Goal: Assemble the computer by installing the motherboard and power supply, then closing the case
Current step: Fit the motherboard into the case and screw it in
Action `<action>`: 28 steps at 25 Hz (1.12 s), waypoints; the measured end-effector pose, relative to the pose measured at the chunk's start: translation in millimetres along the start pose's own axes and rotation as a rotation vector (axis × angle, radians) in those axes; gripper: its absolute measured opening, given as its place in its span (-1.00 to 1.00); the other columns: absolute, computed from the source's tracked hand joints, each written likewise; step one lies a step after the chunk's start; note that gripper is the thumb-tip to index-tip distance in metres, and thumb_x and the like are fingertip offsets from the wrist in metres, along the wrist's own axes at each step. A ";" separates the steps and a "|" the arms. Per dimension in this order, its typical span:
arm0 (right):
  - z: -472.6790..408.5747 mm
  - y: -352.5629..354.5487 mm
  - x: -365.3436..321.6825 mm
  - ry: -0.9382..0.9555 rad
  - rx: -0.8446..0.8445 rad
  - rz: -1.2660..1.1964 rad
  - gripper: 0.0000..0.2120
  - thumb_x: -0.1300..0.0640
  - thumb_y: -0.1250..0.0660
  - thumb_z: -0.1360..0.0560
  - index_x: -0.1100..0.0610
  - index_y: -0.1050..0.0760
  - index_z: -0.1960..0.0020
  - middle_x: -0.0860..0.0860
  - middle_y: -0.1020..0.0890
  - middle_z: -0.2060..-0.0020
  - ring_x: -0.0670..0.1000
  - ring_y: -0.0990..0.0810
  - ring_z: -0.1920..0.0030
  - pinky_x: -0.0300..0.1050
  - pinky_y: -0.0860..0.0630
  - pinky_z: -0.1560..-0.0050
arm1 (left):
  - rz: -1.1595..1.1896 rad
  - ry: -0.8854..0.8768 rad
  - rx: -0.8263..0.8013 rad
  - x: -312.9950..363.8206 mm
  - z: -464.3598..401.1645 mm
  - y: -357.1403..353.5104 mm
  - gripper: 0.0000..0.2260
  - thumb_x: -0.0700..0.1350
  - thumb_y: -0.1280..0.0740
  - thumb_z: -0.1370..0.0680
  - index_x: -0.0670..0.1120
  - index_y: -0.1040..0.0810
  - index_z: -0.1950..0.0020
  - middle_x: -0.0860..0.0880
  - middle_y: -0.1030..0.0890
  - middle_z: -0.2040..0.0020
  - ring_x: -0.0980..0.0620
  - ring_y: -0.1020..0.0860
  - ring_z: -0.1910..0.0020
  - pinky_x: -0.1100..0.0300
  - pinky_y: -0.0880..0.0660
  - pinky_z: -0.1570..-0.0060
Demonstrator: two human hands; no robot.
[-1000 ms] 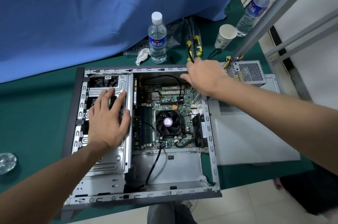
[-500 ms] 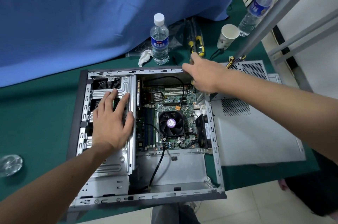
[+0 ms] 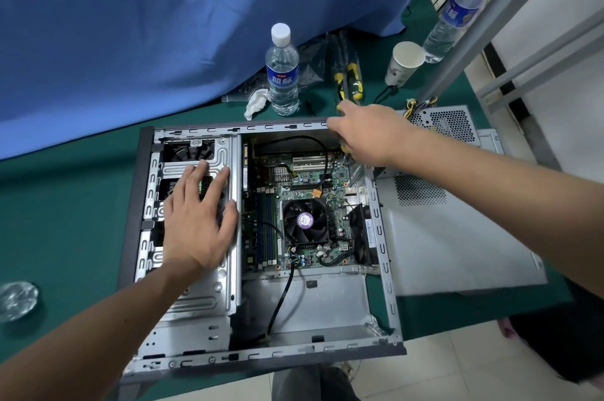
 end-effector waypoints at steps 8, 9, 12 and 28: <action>-4.4 -2.6 3.6 -0.014 -0.024 -0.125 -0.78 0.14 -0.21 -0.61 0.15 -0.34 -0.23 0.18 -0.41 -0.08 0.20 -0.52 0.20 -0.05 -0.36 0.30 | -0.006 -0.006 0.006 -1.0 -0.8 -1.1 -0.47 0.17 -0.03 -0.58 0.12 -0.24 -0.56 -0.07 -0.18 -0.57 -0.07 -0.05 -0.57 -0.21 -0.12 -0.46; -3.3 -1.4 5.2 -0.037 0.030 -0.042 -0.79 0.06 -0.19 -0.64 0.17 -0.38 -0.18 0.17 -0.49 0.00 0.21 -0.54 0.17 -0.04 -0.37 0.30 | -0.005 -0.006 0.008 -1.2 -0.8 -1.3 -0.48 0.16 -0.03 -0.58 0.12 -0.25 -0.55 -0.07 -0.18 -0.57 -0.07 -0.05 -0.57 -0.21 -0.13 -0.46; -1.0 0.4 4.4 -0.104 0.082 0.019 -0.62 -0.14 -0.08 -0.66 0.19 -0.39 -0.13 0.16 -0.56 0.03 0.18 -0.52 0.21 -0.02 -0.37 0.30 | -0.001 -0.009 0.017 -0.3 0.0 -0.4 -0.47 0.15 -0.04 -0.58 0.10 -0.27 -0.55 -0.08 -0.20 -0.56 -0.08 -0.07 -0.56 -0.20 -0.14 -0.45; 3.8 1.1 3.9 -0.054 0.120 0.063 -0.70 -0.05 -0.14 -0.66 0.18 -0.38 -0.18 0.14 -0.53 0.06 0.21 -0.59 0.13 -0.02 -0.38 0.30 | 0.002 -0.006 0.010 -1.5 -0.8 -1.3 -0.47 0.17 -0.02 -0.58 0.12 -0.24 -0.56 -0.07 -0.19 -0.57 -0.08 -0.06 -0.57 -0.21 -0.14 -0.45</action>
Point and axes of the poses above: each hand's wrist, its own z-axis away from the middle knuckle, its own y-axis out of the back of the hand, x = y × z, the point moved 7 cm from there along -z, towards the middle knuckle
